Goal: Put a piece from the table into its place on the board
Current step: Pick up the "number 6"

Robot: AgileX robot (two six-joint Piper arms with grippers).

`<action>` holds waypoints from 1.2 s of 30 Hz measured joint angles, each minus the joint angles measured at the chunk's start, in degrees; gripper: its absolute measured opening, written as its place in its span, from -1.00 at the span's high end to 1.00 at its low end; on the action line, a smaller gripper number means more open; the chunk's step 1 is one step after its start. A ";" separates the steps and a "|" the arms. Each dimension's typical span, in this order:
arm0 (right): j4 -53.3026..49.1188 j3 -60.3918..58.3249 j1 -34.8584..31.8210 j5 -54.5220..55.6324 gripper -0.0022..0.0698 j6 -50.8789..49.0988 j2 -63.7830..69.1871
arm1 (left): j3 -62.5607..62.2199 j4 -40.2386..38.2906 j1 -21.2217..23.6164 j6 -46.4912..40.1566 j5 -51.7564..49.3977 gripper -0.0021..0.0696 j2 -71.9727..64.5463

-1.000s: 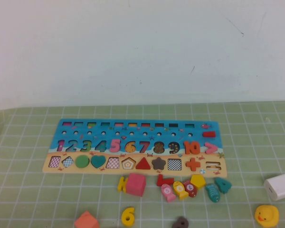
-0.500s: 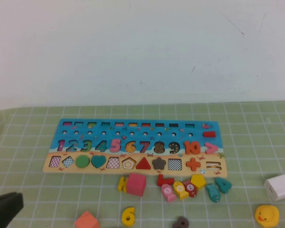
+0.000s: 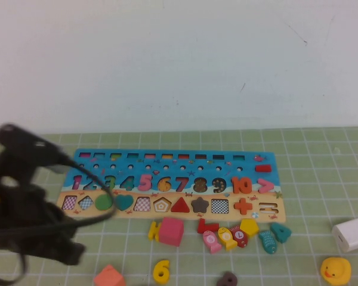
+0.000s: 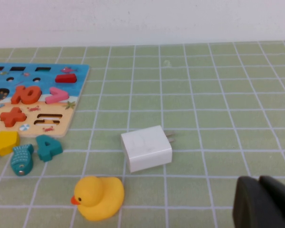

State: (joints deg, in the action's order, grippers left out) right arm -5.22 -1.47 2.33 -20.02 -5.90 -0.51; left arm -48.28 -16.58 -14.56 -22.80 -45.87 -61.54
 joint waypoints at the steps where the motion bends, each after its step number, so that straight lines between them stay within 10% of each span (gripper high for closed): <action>1: 0.00 0.00 0.00 0.00 0.94 0.00 0.00 | -1.43 2.69 -3.98 3.58 -0.48 0.95 -2.40; 13: 0.00 0.00 0.00 0.00 0.94 0.00 0.00 | -5.70 28.35 -29.54 32.45 -2.94 0.95 -21.64; 20: 0.00 0.00 0.00 0.00 0.94 0.00 0.00 | -11.51 24.88 -30.53 35.14 -3.56 0.78 -32.47; 29: 0.00 0.00 0.00 0.00 0.94 0.00 0.00 | -17.07 20.09 -28.64 38.27 0.75 -0.20 -42.72; 36: 0.00 0.00 0.00 0.00 0.94 0.00 0.00 | -17.48 19.95 -25.98 39.01 3.92 -0.31 -46.19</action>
State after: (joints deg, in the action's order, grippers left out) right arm -5.22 -1.47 2.33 -20.02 -5.90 -0.51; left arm -65.76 3.38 -40.55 16.20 -41.95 -107.73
